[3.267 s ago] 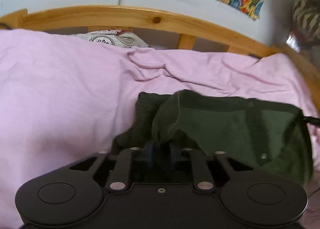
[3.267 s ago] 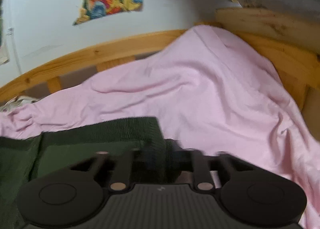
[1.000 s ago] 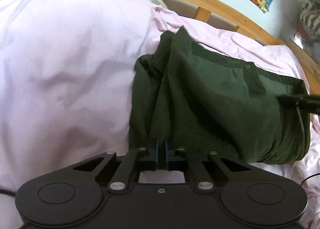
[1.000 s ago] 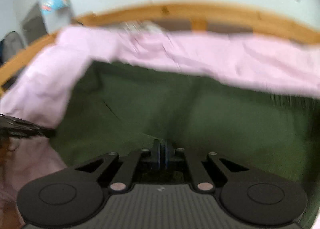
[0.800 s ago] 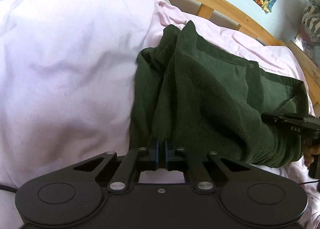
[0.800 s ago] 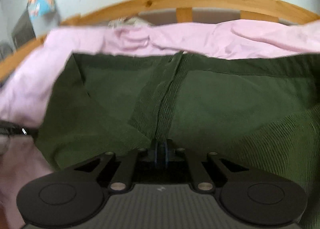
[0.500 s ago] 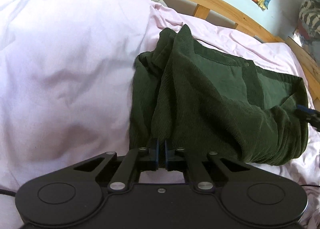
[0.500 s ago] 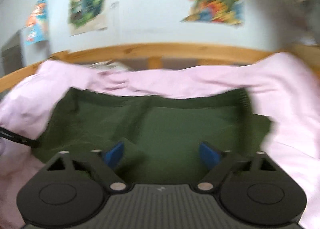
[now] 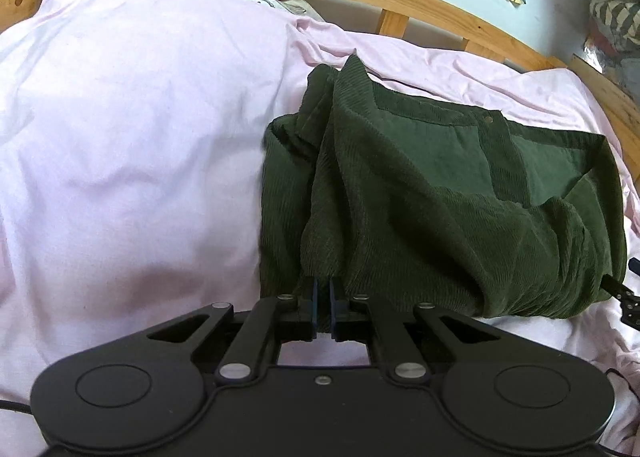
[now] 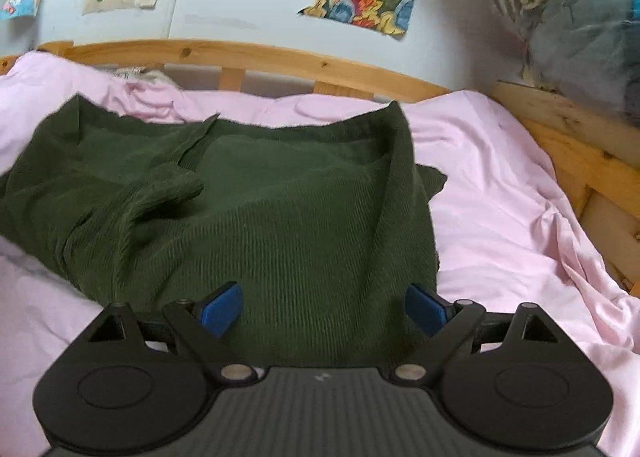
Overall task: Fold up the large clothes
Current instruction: 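Grasp the green shirt sleeve with the right gripper and lift it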
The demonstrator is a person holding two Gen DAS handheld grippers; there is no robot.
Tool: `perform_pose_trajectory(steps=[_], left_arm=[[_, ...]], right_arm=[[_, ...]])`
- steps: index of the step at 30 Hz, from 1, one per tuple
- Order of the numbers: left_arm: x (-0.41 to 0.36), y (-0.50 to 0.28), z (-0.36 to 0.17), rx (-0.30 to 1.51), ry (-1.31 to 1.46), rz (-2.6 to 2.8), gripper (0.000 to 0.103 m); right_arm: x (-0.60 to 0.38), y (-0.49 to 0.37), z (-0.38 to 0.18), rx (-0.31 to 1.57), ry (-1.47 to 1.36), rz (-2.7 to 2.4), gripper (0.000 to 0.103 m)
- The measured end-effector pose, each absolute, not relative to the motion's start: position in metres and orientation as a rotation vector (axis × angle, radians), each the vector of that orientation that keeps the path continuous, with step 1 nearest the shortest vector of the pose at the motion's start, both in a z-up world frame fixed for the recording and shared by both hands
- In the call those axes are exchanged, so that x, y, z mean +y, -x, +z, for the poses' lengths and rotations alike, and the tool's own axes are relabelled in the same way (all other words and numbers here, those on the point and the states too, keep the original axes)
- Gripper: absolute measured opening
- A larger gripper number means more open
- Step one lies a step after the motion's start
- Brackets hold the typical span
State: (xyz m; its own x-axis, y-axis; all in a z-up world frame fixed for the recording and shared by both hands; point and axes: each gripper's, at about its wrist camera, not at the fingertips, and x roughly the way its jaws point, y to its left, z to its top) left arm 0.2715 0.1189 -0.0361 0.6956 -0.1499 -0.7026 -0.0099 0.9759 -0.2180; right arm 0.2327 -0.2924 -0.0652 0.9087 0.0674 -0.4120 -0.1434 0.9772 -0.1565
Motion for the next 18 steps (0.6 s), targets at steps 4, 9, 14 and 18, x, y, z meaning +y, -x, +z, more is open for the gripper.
perform_pose_trajectory(steps=[4,9,14,18], left_arm=[[0.124,-0.266,-0.032,0.788,0.282,-0.112,0.035],[0.110,-0.263,-0.029,0.766,0.255,-0.144,0.062],[0.084,-0.279,-0.043,0.824,0.101,-0.070,0.004],[0.089,-0.287,-0.044,0.817,0.150,0.005,0.000]], right_arm=[[-0.308,-0.233,-0.062,0.404,0.106,0.071,0.092],[-0.317,-0.242,-0.066,0.385,0.036,0.057,0.089],[-0.319,-0.262,-0.077,0.415,0.023,0.033,0.018],[-0.327,-0.261,-0.072,0.399,0.002,0.038,0.001]])
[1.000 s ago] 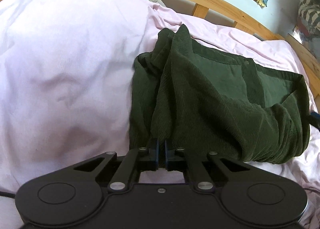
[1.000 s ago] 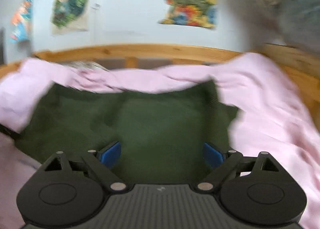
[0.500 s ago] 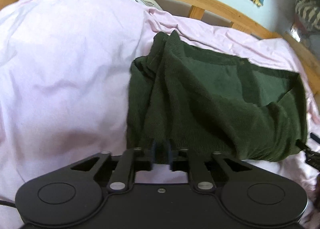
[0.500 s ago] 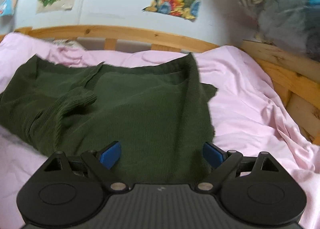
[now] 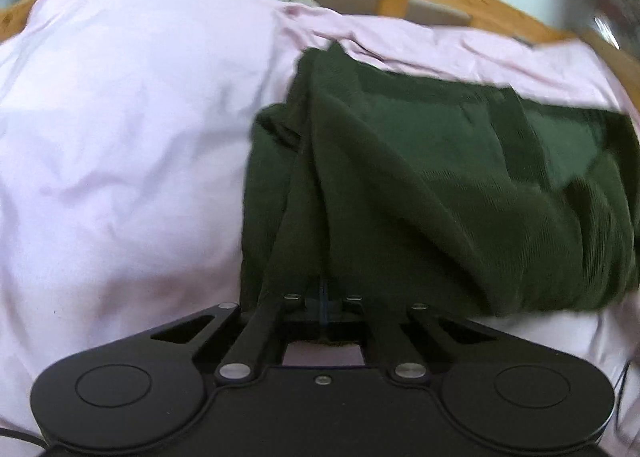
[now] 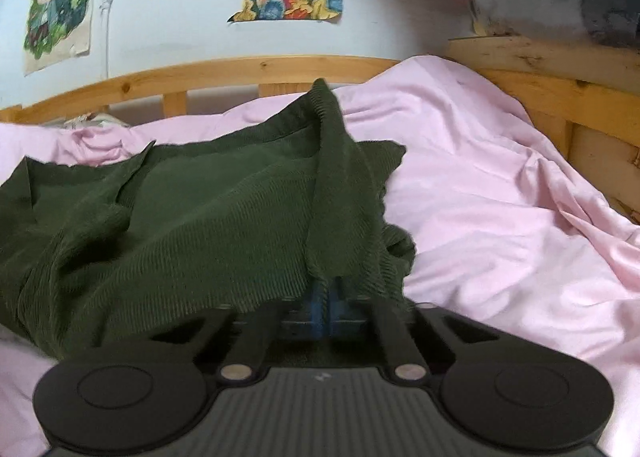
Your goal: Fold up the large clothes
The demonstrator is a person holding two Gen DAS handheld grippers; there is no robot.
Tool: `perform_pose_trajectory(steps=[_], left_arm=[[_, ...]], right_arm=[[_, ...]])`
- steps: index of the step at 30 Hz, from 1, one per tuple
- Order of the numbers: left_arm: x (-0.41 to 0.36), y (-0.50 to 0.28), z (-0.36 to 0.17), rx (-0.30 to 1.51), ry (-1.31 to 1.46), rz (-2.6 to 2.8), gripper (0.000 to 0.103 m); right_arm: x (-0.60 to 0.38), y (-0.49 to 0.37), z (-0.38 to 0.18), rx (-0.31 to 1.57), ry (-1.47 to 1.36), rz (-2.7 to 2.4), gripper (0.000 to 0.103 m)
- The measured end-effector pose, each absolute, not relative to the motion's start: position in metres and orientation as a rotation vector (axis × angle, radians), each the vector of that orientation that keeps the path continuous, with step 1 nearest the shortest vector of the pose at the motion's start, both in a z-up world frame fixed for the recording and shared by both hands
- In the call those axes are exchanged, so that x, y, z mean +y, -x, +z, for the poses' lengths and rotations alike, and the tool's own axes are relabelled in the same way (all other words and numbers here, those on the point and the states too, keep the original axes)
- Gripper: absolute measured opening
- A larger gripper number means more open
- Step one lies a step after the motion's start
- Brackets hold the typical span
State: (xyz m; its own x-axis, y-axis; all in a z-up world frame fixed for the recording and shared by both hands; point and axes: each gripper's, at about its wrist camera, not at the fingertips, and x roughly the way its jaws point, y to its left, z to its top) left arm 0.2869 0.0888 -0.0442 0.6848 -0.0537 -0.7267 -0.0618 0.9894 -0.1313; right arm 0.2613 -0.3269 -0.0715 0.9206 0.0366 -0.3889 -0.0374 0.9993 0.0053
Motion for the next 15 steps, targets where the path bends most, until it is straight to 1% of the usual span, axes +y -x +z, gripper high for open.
perform_pose_trajectory(steps=[3,6,8,11,13,15], left_arm=[[0.102,-0.278,-0.028,0.724,0.207,0.102,0.000],[0.128,-0.266,-0.013,0.672,0.269,0.193,0.000],[0.138,-0.259,-0.010,0.671,0.253,0.205,0.000],[0.146,-0.253,-0.015,0.709,0.320,0.091,0.000],[0.141,-0.250,-0.021,0.720,0.340,0.007,0.000],[0.128,-0.253,-0.026,0.726,0.295,-0.068,0.014]], right_arm=[[-0.324,-0.249,-0.057,0.333,0.055,0.001,0.001],[-0.328,-0.244,-0.051,0.331,0.044,-0.037,0.000],[-0.332,-0.247,-0.053,0.362,0.035,-0.062,0.000],[-0.334,-0.262,-0.069,0.494,0.022,-0.064,0.000],[-0.337,-0.265,-0.074,0.522,-0.037,-0.057,0.000],[-0.341,-0.261,-0.072,0.505,-0.076,-0.045,0.001]])
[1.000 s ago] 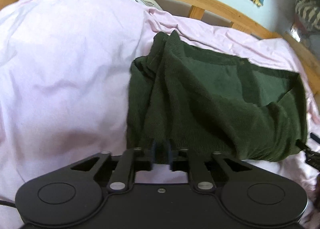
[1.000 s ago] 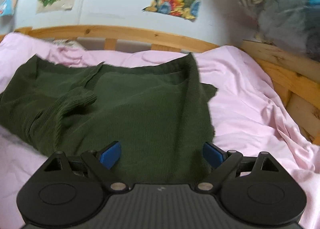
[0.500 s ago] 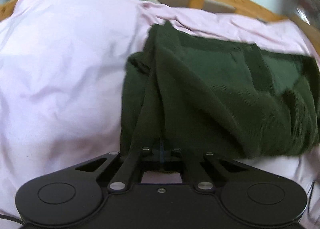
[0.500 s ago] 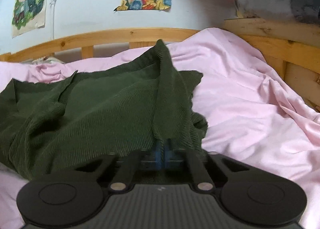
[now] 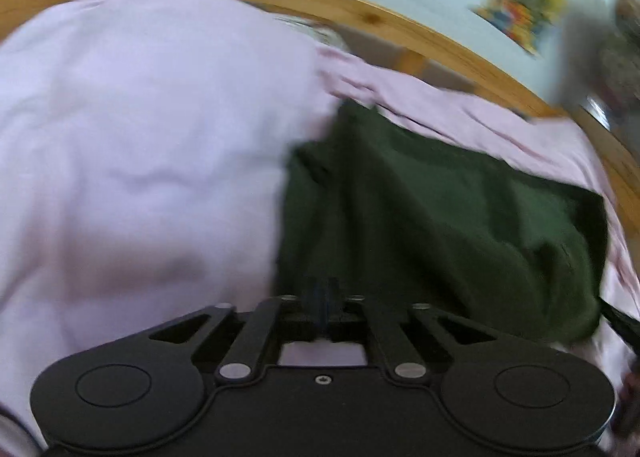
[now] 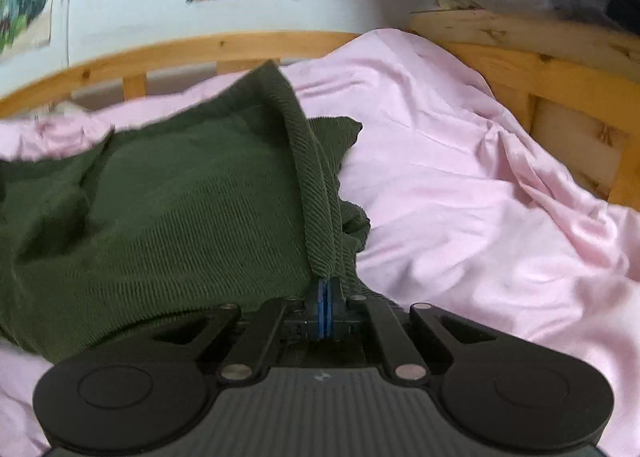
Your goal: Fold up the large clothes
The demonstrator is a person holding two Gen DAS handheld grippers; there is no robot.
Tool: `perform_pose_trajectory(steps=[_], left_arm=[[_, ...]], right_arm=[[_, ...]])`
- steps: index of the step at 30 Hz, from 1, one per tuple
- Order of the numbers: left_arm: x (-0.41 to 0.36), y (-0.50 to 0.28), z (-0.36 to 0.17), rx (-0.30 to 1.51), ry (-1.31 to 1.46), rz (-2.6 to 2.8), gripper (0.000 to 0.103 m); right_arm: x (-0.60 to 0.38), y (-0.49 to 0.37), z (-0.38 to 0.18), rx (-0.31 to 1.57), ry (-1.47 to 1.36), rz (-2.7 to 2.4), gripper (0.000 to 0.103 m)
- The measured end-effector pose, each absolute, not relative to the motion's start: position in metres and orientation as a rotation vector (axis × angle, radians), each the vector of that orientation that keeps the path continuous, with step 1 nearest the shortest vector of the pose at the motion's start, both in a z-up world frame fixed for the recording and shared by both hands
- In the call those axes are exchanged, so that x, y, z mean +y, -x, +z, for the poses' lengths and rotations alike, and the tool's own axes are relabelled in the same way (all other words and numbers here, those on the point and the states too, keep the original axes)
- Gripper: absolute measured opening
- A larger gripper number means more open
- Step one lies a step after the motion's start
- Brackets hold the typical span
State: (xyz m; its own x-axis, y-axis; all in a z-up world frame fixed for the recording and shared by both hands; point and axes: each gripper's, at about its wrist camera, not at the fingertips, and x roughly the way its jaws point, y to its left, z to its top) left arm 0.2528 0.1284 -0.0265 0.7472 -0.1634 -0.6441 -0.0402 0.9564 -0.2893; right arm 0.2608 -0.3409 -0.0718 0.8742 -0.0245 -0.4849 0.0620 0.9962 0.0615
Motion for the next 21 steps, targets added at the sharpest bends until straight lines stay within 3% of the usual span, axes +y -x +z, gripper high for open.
perform_pose_trajectory(steps=[2,3,5,6,7,9,10,11,12,13,14,16,21], left_arm=[[0.113,-0.259,-0.030,0.735,0.220,-0.106,0.030],[0.104,-0.262,-0.031,0.740,0.181,-0.119,0.032],[0.092,-0.275,-0.035,0.757,0.121,-0.118,0.047],[0.088,-0.283,-0.037,0.759,0.101,-0.112,0.054],[0.084,-0.290,-0.040,0.757,0.091,-0.106,0.069],[0.081,-0.302,-0.044,0.763,0.087,-0.102,0.080],[0.080,-0.312,-0.046,0.777,0.081,-0.102,0.079],[0.079,-0.318,-0.049,0.792,0.080,-0.102,0.072],[0.080,-0.322,-0.052,0.803,0.089,-0.091,0.064],[0.082,-0.325,-0.054,0.812,0.101,-0.064,0.037],[0.085,-0.328,-0.055,0.824,0.110,-0.028,0.017],[0.091,-0.328,-0.054,0.807,0.151,-0.002,0.005],[0.102,-0.290,-0.019,0.637,0.266,0.081,0.002]], right_arm=[[-0.345,-0.257,-0.072,0.493,-0.101,-0.038,0.005],[-0.347,-0.255,-0.073,0.481,-0.114,-0.028,0.011],[-0.351,-0.250,-0.074,0.443,-0.148,0.007,0.033],[-0.351,-0.250,-0.075,0.424,-0.158,0.019,0.055],[-0.352,-0.252,-0.075,0.404,-0.158,0.018,0.070],[-0.352,-0.258,-0.077,0.396,-0.156,0.021,0.072],[-0.352,-0.263,-0.079,0.405,-0.159,0.029,0.068],[-0.351,-0.267,-0.082,0.419,-0.155,0.029,0.062],[-0.350,-0.268,-0.083,0.425,-0.153,0.029,0.042],[-0.351,-0.268,-0.083,0.415,-0.159,0.031,0.026],[-0.352,-0.265,-0.081,0.398,-0.169,0.028,0.020],[-0.355,-0.257,-0.070,0.347,-0.187,0.009,0.005],[-0.355,-0.232,-0.030,0.187,-0.164,-0.023,0.004]])
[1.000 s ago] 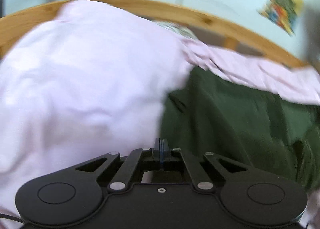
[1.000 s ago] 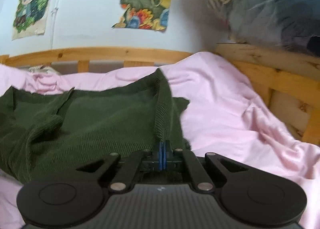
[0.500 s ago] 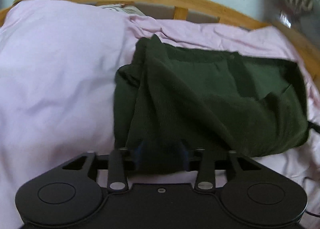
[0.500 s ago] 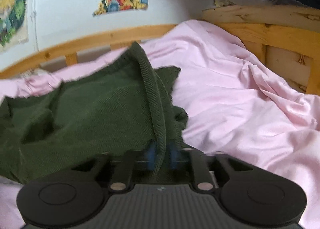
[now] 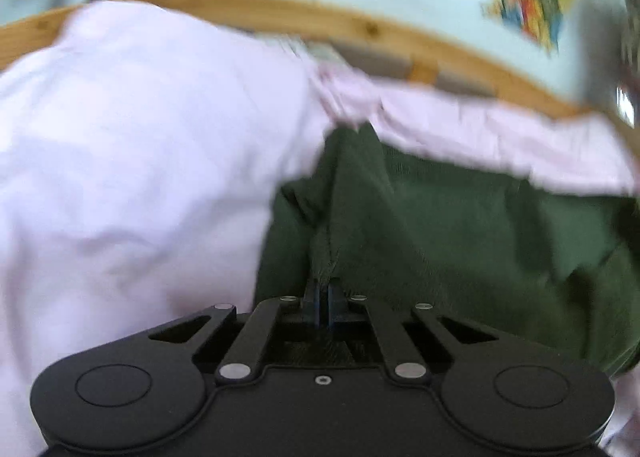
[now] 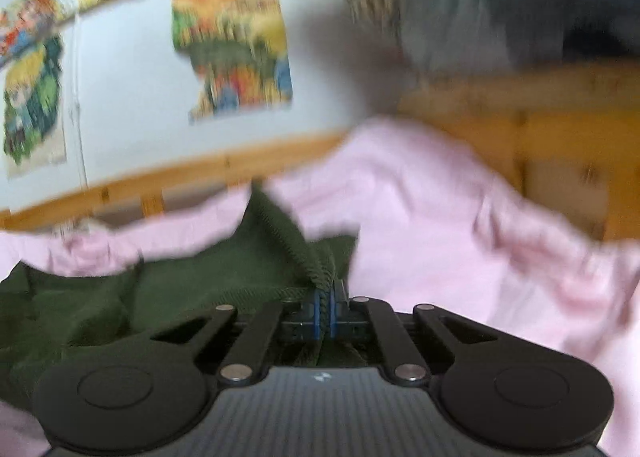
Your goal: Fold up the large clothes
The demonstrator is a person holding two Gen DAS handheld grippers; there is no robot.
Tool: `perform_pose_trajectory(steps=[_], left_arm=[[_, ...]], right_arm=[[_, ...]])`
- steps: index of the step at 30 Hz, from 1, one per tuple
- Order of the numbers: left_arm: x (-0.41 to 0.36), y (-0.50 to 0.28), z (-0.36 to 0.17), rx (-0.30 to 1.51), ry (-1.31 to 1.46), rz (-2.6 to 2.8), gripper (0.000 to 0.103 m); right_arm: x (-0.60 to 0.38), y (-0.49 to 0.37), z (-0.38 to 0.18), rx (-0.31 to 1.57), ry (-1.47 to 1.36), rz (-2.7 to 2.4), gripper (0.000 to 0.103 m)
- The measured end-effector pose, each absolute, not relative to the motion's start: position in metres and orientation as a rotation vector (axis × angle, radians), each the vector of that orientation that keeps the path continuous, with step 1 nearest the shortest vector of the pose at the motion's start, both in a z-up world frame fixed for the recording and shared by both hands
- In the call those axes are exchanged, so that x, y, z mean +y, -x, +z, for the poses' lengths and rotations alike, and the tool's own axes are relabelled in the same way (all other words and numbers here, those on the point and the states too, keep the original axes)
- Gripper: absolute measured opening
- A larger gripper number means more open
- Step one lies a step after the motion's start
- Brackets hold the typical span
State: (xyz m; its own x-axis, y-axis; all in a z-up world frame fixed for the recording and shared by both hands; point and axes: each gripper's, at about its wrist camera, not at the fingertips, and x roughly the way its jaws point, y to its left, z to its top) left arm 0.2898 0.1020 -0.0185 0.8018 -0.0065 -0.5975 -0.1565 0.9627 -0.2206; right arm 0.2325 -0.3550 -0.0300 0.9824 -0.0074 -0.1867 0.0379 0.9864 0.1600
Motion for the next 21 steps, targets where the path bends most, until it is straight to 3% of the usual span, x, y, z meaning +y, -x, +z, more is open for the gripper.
perform_pose_trajectory(steps=[5,7,8,10,11,12,13,14,15,16,17,21], left_arm=[[0.112,-0.271,-0.013,0.672,0.297,0.096,0.002],[0.109,-0.280,-0.028,0.739,0.248,0.090,0.002],[0.108,-0.286,-0.037,0.769,0.233,0.076,0.003],[0.108,-0.291,-0.040,0.763,0.209,0.038,0.004],[0.109,-0.293,-0.040,0.768,0.212,0.013,0.009],[0.110,-0.295,-0.037,0.775,0.218,-0.008,0.015],[0.111,-0.296,-0.034,0.775,0.221,-0.017,0.033],[0.113,-0.294,-0.031,0.767,0.225,-0.031,0.052],[0.114,-0.291,-0.026,0.745,0.231,-0.048,0.064],[0.112,-0.286,-0.021,0.713,0.232,-0.062,0.085],[0.111,-0.283,-0.016,0.678,0.228,-0.076,0.095],[0.093,-0.292,0.001,0.627,0.134,-0.132,0.096]], right_arm=[[-0.372,-0.279,-0.080,0.477,-0.270,-0.036,0.005],[-0.377,-0.274,-0.078,0.451,-0.304,-0.031,0.010],[-0.376,-0.271,-0.073,0.433,-0.284,-0.037,0.015],[-0.371,-0.262,-0.064,0.379,-0.229,-0.049,0.044],[-0.368,-0.258,-0.062,0.359,-0.211,-0.046,0.049],[-0.364,-0.255,-0.058,0.340,-0.189,-0.035,0.062],[-0.359,-0.250,-0.054,0.308,-0.161,-0.020,0.079],[-0.355,-0.248,-0.051,0.276,-0.137,-0.005,0.086],[-0.349,-0.246,-0.048,0.245,-0.106,0.021,0.093],[-0.339,-0.246,-0.044,0.221,-0.060,0.056,0.096],[-0.330,-0.247,-0.041,0.213,-0.018,0.079,0.096],[-0.302,-0.266,-0.032,0.201,0.078,0.258,0.092]])
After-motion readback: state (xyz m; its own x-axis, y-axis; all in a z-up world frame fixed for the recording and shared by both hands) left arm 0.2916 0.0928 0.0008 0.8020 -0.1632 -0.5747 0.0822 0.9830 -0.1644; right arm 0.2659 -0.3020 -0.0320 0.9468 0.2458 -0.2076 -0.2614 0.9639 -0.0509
